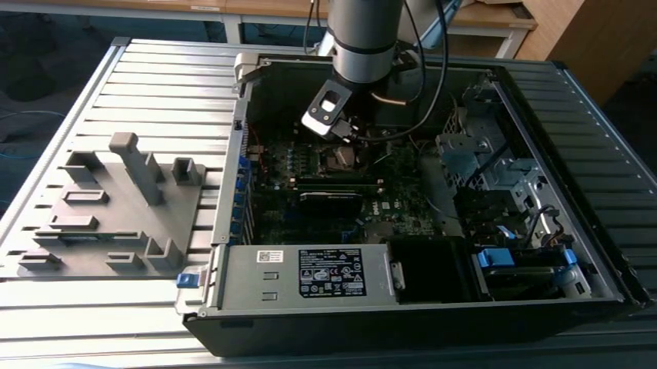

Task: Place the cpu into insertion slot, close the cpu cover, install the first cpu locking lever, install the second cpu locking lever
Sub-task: 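Place the cpu into insertion slot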

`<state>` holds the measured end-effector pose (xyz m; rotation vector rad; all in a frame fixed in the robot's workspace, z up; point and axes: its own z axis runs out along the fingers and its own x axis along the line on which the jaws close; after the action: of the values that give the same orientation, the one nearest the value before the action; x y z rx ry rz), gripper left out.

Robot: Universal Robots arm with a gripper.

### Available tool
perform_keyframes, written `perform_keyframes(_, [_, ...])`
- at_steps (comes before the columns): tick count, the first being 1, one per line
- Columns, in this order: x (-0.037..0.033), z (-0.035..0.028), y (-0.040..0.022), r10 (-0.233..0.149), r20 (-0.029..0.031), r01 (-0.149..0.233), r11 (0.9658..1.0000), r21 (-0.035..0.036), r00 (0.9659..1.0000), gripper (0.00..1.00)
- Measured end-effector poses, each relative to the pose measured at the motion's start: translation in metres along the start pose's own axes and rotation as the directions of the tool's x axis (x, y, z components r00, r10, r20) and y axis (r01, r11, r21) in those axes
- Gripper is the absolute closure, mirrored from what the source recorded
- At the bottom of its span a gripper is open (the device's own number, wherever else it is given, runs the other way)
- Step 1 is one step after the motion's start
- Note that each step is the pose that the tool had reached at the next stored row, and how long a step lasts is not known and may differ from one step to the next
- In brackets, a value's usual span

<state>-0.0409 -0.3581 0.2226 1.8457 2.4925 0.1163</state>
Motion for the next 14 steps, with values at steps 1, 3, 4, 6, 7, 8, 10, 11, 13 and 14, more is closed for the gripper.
perform_keyframes(1, [0.0000, 0.0000, 0.0000, 0.003, 0.0002, -0.003, 1.0000, -0.0001, 1.0000, 0.46])
perform_keyframes(3, [0.0001, 0.0001, 0.0000, 0.004, 0.0003, -0.004, 1.0000, -0.0002, 1.0000, 0.46])
perform_keyframes(4, [0.0001, 0.0001, 0.0000, 0.005, 0.0004, -0.005, 1.0000, -0.0002, 1.0000, 0.46])
perform_keyframes(6, [0.0001, 0.0001, 0.0000, 0.006, 0.0004, -0.006, 1.0000, -0.0002, 1.0000, 0.46])
perform_keyframes(7, [0.0001, 0.0001, 0.0000, 0.006, 0.0004, -0.006, 1.0000, -0.0002, 1.0000, 0.46])
perform_keyframes(8, [0.0000, 0.0001, 0.0000, 0.006, 0.0004, -0.006, 1.0000, -0.0002, 1.0000, 0.46])
perform_keyframes(10, [0.0001, 0.0001, 0.0000, 0.006, 0.0004, -0.006, 1.0000, -0.0002, 1.0000, 0.46])
perform_keyframes(11, [0.0001, 0.0001, 0.0000, 0.006, 0.0005, -0.006, 1.0000, -0.0002, 1.0000, 0.46])
perform_keyframes(13, [0.0001, 0.0001, 0.0000, 0.007, 0.0004, -0.007, 1.0000, -0.0002, 1.0000, 0.46])
perform_keyframes(14, [0.0001, 0.0001, 0.0000, 0.007, 0.0005, -0.007, 1.0000, -0.0002, 1.0000, 0.46])
